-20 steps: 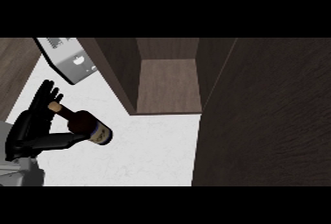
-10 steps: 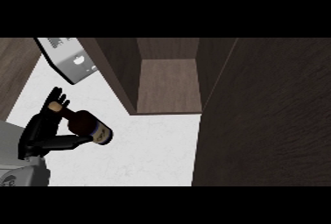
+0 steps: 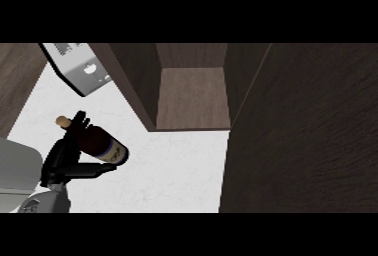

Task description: Pick up the wine, place it into the cabinet and close the cabinet

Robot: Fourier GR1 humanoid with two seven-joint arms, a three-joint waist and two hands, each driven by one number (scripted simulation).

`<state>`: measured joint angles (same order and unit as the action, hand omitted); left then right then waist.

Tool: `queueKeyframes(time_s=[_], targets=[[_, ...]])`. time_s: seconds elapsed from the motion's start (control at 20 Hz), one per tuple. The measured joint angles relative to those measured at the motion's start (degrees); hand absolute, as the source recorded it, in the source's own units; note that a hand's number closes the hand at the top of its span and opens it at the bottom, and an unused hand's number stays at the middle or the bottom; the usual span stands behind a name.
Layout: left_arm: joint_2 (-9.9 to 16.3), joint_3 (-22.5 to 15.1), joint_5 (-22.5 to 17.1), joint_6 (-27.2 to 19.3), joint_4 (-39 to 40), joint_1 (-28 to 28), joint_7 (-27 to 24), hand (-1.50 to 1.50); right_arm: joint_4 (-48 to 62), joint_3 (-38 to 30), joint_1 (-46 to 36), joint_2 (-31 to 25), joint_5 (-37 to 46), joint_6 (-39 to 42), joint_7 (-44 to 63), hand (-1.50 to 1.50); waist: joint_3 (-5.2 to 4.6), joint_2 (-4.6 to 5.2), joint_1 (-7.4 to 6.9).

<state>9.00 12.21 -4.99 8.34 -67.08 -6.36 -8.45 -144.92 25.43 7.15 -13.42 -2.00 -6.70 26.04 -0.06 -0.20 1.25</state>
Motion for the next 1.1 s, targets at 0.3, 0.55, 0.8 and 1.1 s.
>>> queueKeyframes(time_s=[0.3,0.55,0.8,1.1], targets=[[-0.9,0.1,0.1,0.7,5.6,-1.2,-4.0,-1.50,0.1,-0.9,-0.3,-0.2,-0.1,0.0,-0.5,-1.50,0.01,0.05,-0.20],[-2.3,1.5,-1.6,0.6,9.2,-2.6,-6.7,-1.50,0.2,-0.3,0.3,-0.3,0.0,-0.3,-1.2,-1.50,0.01,0.05,-0.26],[-3.0,4.0,-4.7,1.9,13.3,-4.2,-8.9,-1.50,0.3,-0.5,0.1,-0.6,0.0,-0.4,-1.1,-1.50,0.00,0.07,-0.22],[-4.0,5.9,-8.0,3.8,17.8,-6.7,-11.1,-1.50,0.4,-1.0,-0.5,-0.8,0.0,-0.3,-0.9,-1.50,0.00,0.10,-0.30]])
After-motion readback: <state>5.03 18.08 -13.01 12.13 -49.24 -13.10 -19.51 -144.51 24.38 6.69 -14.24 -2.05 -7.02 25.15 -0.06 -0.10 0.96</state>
